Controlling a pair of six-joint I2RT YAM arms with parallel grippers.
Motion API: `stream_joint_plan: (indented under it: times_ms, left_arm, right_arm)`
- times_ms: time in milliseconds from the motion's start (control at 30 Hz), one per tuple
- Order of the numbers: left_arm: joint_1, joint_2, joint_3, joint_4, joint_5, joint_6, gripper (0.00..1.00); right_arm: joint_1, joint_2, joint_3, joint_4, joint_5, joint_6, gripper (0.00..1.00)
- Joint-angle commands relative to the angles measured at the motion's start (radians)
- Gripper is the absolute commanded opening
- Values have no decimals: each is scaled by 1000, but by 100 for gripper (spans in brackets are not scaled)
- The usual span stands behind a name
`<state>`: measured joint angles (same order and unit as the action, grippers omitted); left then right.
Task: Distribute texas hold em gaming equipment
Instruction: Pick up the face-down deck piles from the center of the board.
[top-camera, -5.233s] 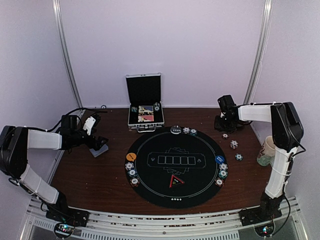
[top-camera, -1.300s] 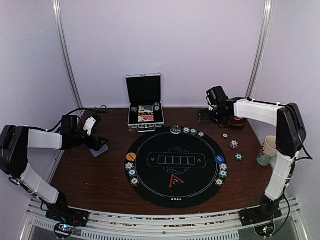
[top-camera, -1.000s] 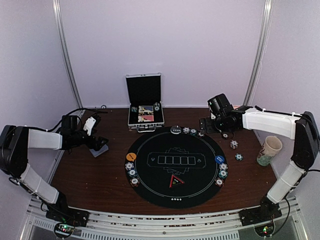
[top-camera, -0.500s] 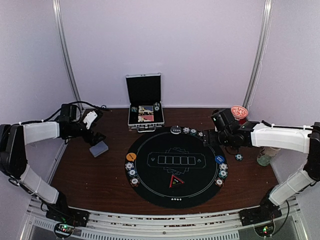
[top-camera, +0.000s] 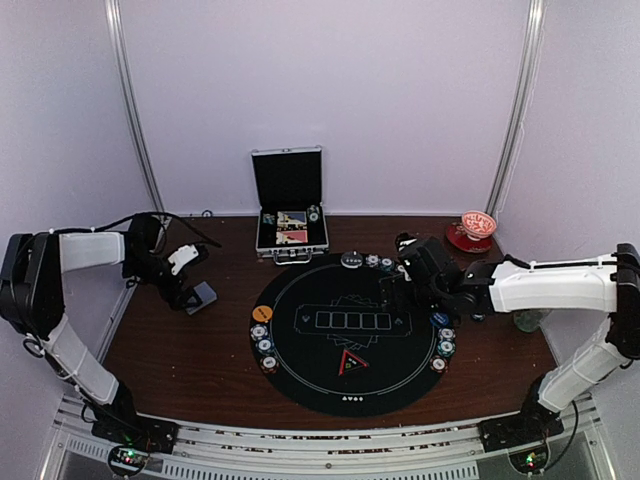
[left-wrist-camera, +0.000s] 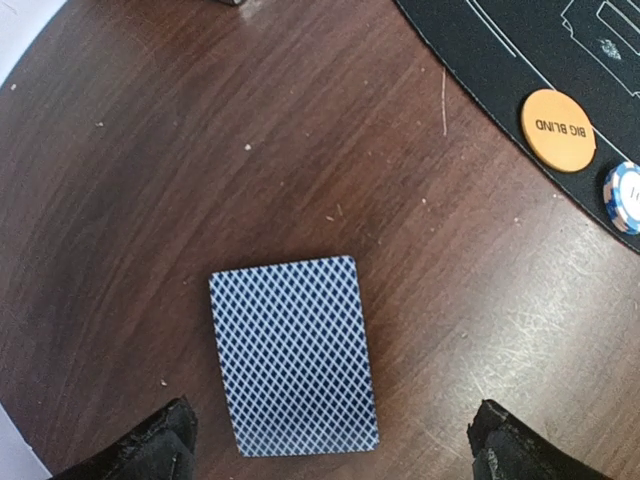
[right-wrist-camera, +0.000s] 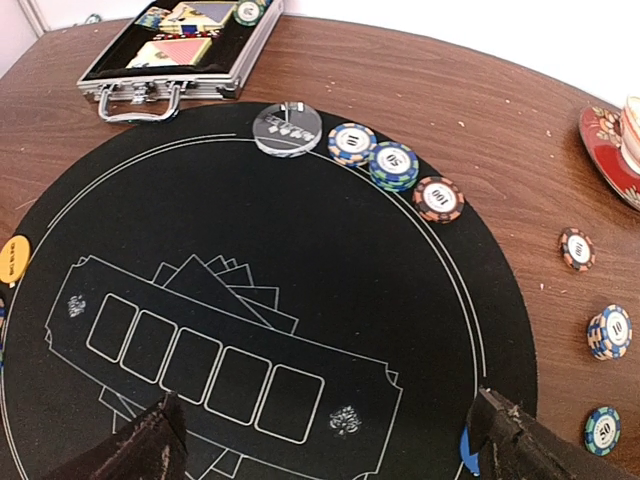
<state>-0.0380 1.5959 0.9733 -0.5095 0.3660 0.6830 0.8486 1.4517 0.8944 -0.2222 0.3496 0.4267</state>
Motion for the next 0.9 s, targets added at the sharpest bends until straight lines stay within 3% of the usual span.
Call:
stream_joint_plan:
  times_ms: [0, 867]
  left_arm:
    - [9, 29, 54, -63, -7, -3, 98]
    - [7, 230, 131, 20, -125, -49, 98]
  right_arm:
    - [35, 3, 11, 26, 45, 8, 100]
    - [86, -8, 8, 39, 46, -8, 100]
